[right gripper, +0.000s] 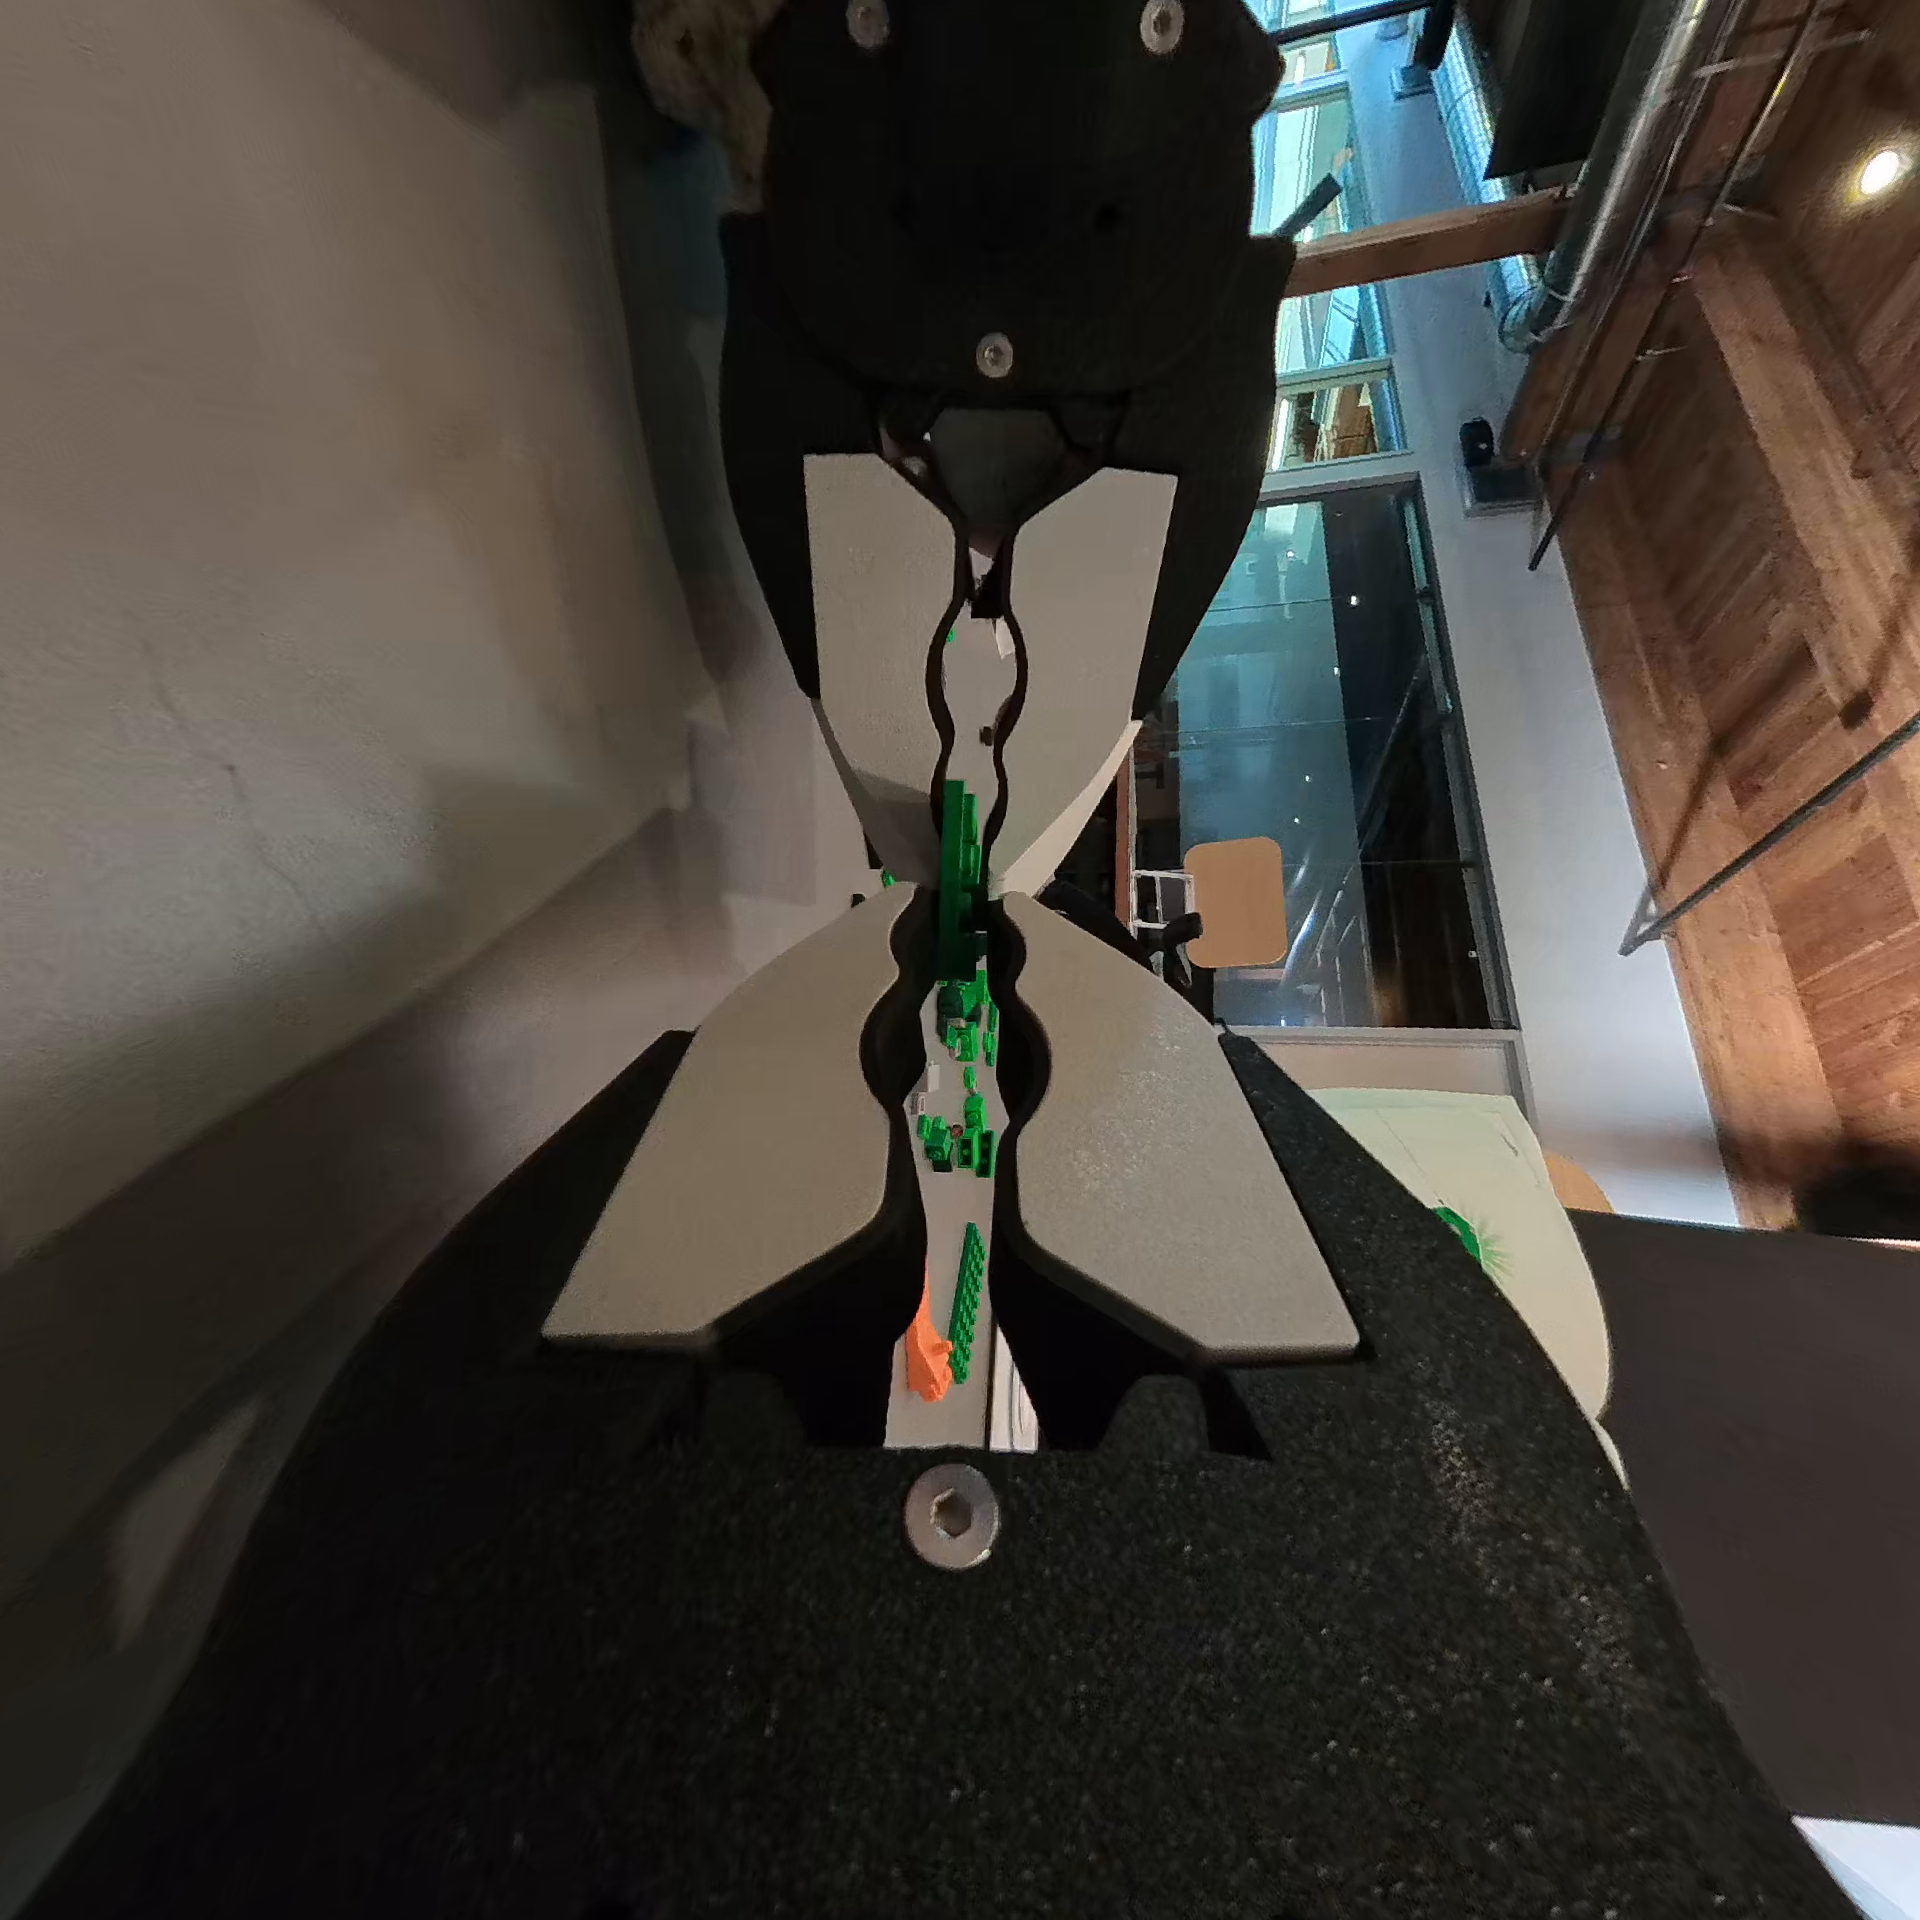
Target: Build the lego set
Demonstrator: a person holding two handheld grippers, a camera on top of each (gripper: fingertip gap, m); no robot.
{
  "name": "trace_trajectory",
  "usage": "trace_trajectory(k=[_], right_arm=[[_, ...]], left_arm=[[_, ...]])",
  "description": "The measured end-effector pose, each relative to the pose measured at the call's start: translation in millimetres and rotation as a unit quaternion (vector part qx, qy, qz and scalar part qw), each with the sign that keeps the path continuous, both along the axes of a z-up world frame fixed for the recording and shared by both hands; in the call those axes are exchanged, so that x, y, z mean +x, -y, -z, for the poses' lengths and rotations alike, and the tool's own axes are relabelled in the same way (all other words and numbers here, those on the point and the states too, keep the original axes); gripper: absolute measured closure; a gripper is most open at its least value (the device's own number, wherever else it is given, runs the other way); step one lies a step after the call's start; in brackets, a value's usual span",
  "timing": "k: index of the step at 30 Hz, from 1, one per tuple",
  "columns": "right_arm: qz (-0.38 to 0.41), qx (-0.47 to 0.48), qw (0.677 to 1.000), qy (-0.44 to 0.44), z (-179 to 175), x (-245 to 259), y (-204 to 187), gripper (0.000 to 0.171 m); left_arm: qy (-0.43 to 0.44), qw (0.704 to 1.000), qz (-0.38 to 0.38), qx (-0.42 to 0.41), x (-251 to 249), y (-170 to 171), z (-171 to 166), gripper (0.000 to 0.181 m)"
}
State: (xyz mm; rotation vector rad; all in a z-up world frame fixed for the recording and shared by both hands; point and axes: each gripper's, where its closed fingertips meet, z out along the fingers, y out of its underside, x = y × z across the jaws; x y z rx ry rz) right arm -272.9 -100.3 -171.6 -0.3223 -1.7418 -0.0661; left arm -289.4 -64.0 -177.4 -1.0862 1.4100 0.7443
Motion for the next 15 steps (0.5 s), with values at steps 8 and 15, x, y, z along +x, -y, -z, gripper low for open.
trace_trajectory(k=[8,15], right_arm=[[-0.005,0.025,1.0,0.015,-1,1,1,0.164],[-0.007,-0.004,0.997,0.08,11,5,2,0.164]], left_arm=[[0.008,1.0,0.002,-0.011,2,1,1,0.176],[-0.042,0.999,0.011,-0.025,8,2,19,0.174]])
